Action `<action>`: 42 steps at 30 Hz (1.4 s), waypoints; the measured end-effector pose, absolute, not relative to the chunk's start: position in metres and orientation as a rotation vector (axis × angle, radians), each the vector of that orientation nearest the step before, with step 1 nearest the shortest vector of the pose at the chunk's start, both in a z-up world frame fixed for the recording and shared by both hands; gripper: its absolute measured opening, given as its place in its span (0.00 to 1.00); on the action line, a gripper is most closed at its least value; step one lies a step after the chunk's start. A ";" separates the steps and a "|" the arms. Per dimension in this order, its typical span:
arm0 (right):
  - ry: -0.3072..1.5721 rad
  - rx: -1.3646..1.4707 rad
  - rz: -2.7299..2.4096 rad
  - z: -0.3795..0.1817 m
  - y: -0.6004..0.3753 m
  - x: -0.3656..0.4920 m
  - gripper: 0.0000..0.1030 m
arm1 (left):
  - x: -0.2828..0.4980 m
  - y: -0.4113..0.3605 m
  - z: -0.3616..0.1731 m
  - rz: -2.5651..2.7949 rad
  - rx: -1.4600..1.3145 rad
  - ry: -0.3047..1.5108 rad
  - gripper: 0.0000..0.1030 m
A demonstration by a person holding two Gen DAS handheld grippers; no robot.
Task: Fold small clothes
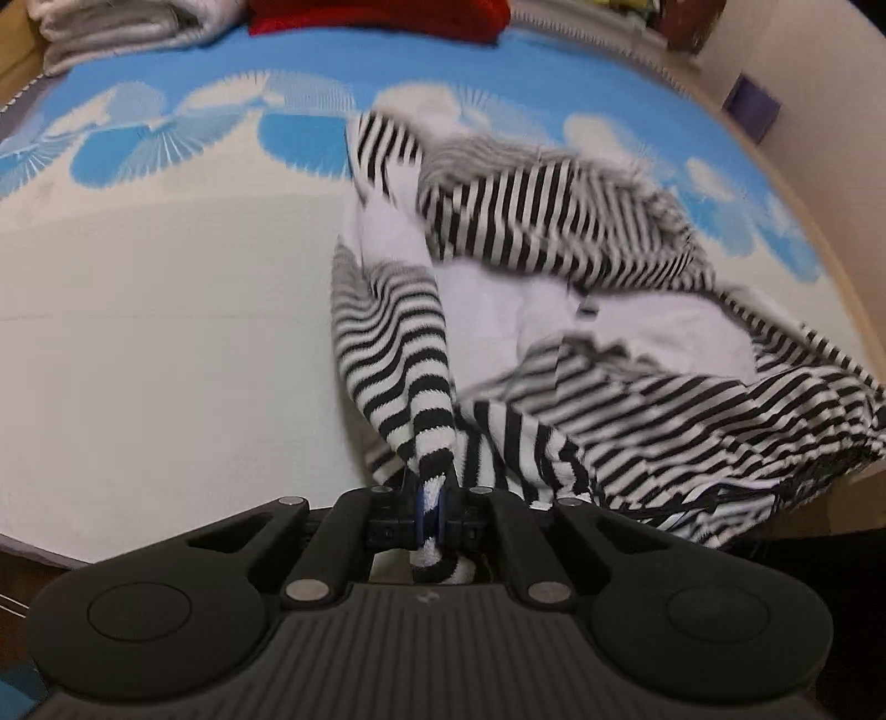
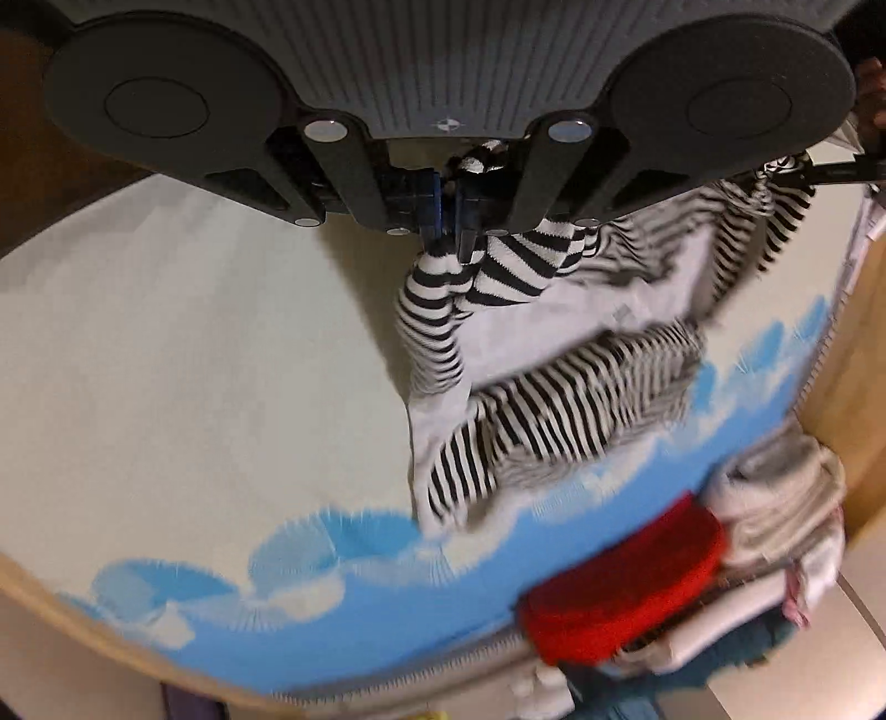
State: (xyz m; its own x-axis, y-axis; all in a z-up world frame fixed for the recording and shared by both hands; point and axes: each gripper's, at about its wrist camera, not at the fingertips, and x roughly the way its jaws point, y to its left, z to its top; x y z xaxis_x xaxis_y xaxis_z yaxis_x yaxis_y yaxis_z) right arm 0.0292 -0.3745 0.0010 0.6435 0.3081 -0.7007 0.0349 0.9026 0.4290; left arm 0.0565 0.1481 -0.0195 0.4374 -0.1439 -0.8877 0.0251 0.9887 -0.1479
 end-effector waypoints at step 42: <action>0.815 0.440 -0.027 -0.046 -0.352 0.327 0.23 | 0.335 0.192 -0.053 0.028 -0.523 1.000 0.38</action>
